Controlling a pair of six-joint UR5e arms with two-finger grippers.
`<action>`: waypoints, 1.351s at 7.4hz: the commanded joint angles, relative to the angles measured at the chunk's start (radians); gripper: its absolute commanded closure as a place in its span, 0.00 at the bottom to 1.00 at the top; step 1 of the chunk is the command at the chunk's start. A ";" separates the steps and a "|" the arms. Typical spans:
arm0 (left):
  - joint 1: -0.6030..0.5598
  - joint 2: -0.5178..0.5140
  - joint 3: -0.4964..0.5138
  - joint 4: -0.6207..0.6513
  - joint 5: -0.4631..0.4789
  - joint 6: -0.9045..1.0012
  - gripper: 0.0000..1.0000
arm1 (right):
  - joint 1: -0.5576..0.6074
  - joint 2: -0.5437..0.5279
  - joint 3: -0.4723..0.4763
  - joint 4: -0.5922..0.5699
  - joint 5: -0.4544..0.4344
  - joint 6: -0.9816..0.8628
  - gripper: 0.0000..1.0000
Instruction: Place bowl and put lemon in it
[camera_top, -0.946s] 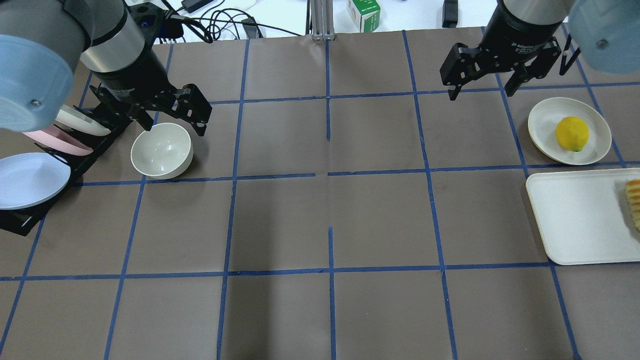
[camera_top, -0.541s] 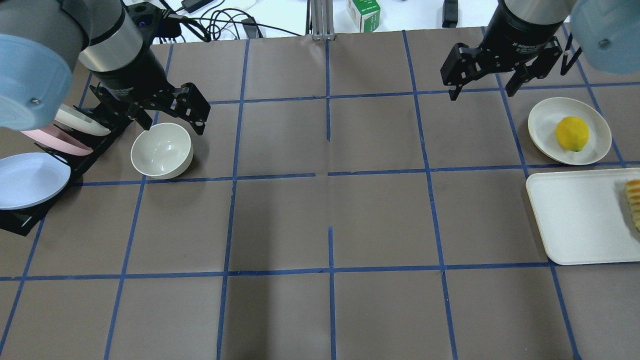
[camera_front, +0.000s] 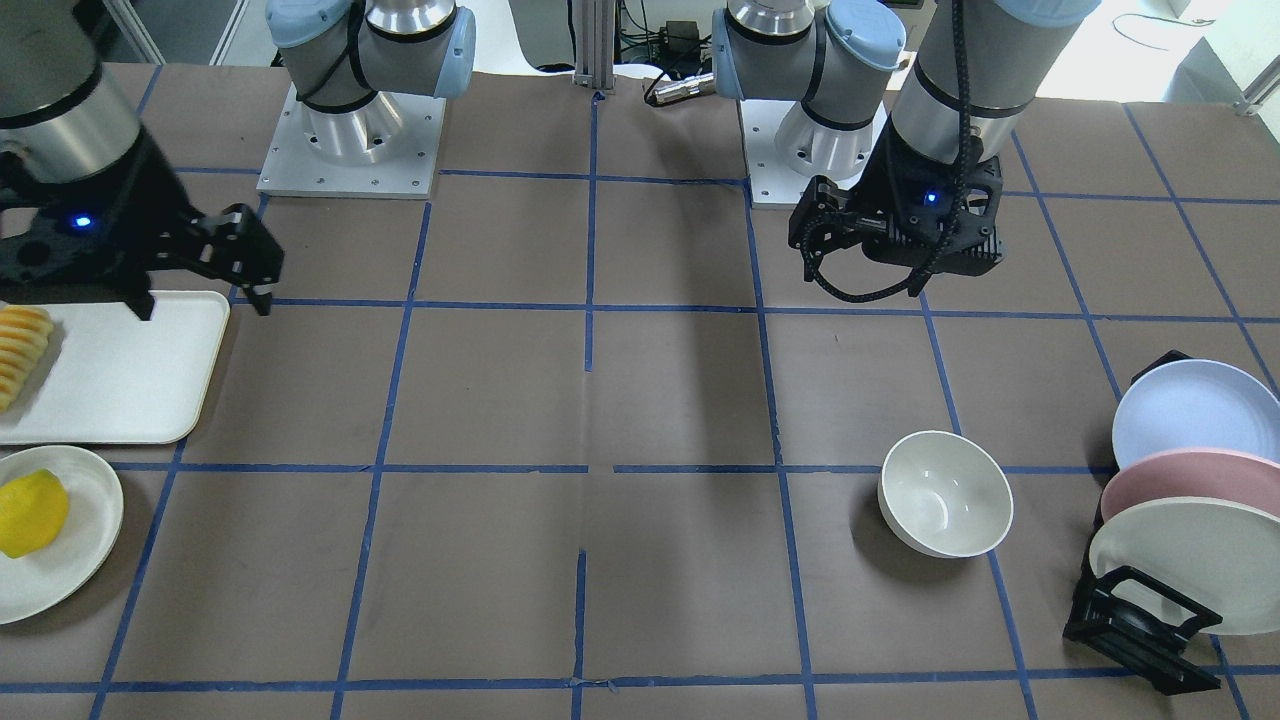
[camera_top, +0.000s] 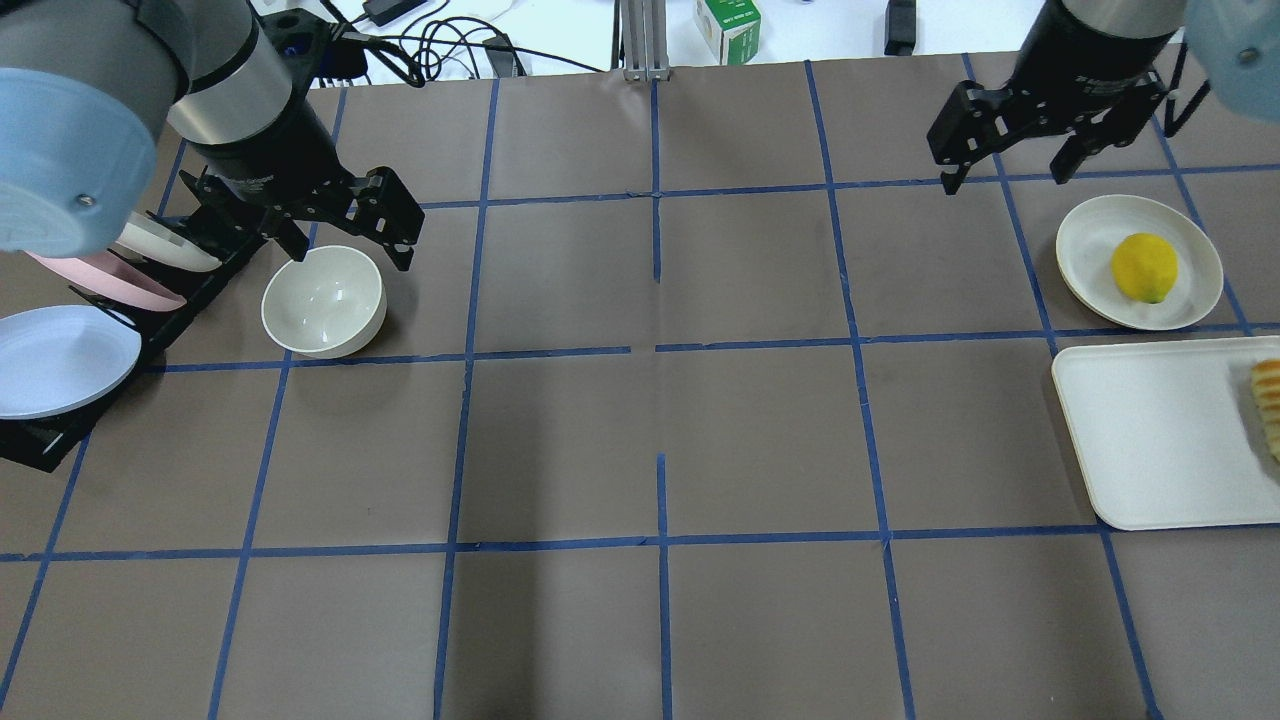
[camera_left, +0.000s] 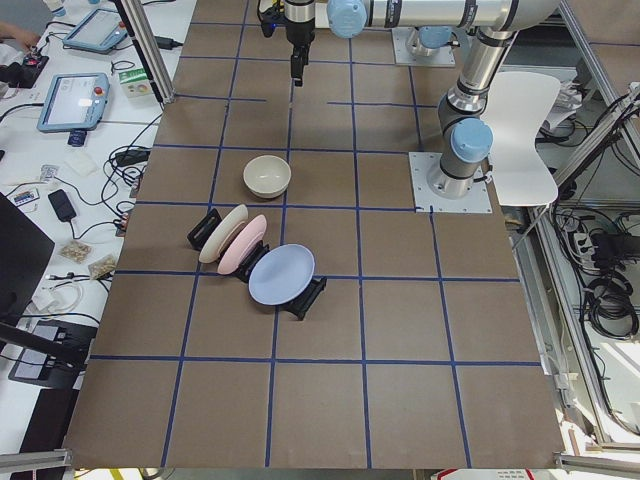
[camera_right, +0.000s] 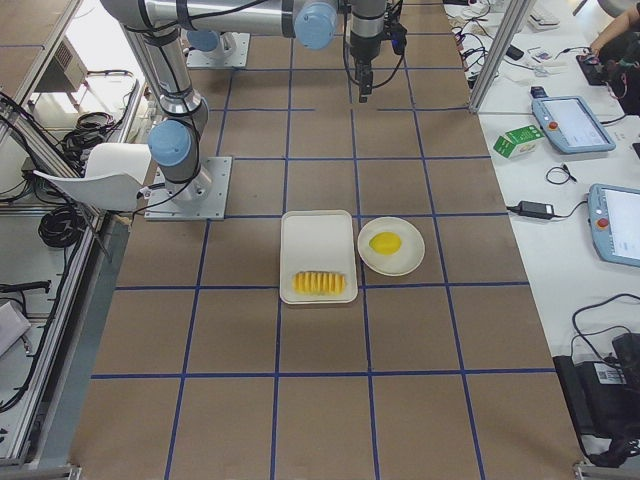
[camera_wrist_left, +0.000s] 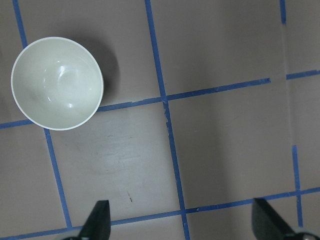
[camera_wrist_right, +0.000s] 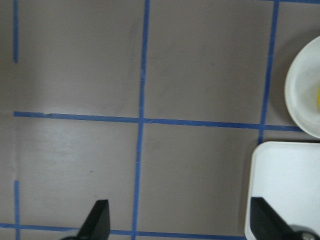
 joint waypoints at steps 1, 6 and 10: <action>-0.001 0.001 -0.003 -0.001 0.002 0.000 0.00 | -0.273 0.042 -0.013 0.004 -0.037 -0.299 0.00; 0.161 -0.047 -0.055 0.135 0.004 0.026 0.00 | -0.388 0.141 -0.070 -0.034 -0.025 -0.427 0.00; 0.394 -0.244 -0.119 0.387 -0.003 0.129 0.00 | -0.386 0.438 -0.038 -0.323 -0.028 -0.418 0.00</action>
